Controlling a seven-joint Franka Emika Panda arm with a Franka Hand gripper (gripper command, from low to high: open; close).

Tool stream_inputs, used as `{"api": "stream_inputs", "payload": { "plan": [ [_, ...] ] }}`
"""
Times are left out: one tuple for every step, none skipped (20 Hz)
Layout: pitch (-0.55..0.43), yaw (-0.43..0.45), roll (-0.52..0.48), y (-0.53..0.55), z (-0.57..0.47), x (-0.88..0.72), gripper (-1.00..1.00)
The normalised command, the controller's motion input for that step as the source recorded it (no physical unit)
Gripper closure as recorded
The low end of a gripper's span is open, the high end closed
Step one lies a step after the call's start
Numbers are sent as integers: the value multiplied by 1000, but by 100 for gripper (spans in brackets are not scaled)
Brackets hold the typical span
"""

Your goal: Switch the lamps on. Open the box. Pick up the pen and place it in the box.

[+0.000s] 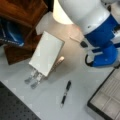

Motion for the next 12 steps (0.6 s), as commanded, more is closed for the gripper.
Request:
{"api": "stream_inputs", "payload": {
  "plan": [
    [18, 233, -436, -351, 23, 123, -100],
    [18, 240, -469, -366, 21, 123, -100],
    [25, 236, -449, -346, 29, 120, -100],
    [27, 235, -489, -336, 34, 118, -100],
    [37, 223, -462, -301, 46, 115, -100],
    [26, 210, -525, -285, 35, 113, -100],
    [33, 193, -502, -247, 37, 110, -100],
    [20, 172, -514, -236, 17, 112, -100],
    [10, 150, -527, -237, -9, 116, -100],
    [2, 129, -547, -259, -41, 120, -100],
    [-17, 106, -613, -270, -62, 122, -100],
    [-15, 84, -588, -254, -63, 122, -100]
  ]
}}
